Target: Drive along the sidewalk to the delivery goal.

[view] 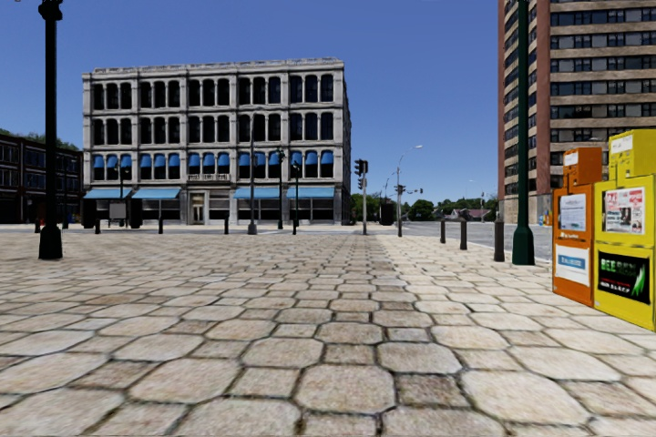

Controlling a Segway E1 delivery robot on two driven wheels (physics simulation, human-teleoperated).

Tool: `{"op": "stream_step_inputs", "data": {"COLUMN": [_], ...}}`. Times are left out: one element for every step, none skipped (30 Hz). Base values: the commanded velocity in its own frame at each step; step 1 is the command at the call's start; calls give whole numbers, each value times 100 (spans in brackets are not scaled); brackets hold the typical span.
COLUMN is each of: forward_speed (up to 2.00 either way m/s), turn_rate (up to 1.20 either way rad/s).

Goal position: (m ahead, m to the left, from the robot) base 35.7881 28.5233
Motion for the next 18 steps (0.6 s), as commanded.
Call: {"op": "stream_step_inputs", "data": {"forward_speed": [200, 200, 200, 200, 200, 200, 200, 200, 200, 200, 200, 200, 200, 200, 200, 200, 200, 200], "turn_rate": [0, 0, 0, 0, 0, 0, 0, 0, 0, 0, 0, 0, 0, 0, 0, 0, 0, 0]}}
